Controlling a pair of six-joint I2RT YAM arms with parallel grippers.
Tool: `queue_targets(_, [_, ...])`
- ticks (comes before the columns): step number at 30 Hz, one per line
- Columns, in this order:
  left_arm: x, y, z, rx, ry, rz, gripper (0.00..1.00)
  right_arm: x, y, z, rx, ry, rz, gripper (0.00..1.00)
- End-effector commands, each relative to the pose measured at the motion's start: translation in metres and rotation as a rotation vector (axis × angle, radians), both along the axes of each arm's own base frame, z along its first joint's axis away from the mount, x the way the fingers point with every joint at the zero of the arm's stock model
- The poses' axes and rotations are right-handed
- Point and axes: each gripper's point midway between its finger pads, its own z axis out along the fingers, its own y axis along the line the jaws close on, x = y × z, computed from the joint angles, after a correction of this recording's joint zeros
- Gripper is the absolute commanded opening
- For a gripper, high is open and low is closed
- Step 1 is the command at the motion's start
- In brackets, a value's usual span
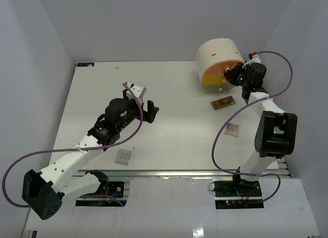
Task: Organize the makeup
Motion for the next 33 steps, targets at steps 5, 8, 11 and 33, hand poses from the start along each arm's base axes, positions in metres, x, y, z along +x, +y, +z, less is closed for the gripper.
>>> queue_targets(5, [-0.001,0.003,0.004,-0.002,-0.011,0.0,0.98,-0.022,0.011,0.033,-0.182,-0.196,0.162,0.43])
queue_targets(8, [-0.001,0.002,0.004,-0.004,-0.011,-0.003,0.98,-0.025,0.008,0.021,-0.191,-0.173,0.165,0.44])
queue_targets(11, [-0.001,0.002,0.004,-0.003,-0.009,-0.004,0.98,-0.027,0.007,0.013,-0.193,-0.16,0.163,0.44])
queue_targets(33, [0.003,0.001,-0.008,0.02,0.016,0.003,0.98,0.01,-0.009,-0.019,-0.132,-0.108,0.057,0.45])
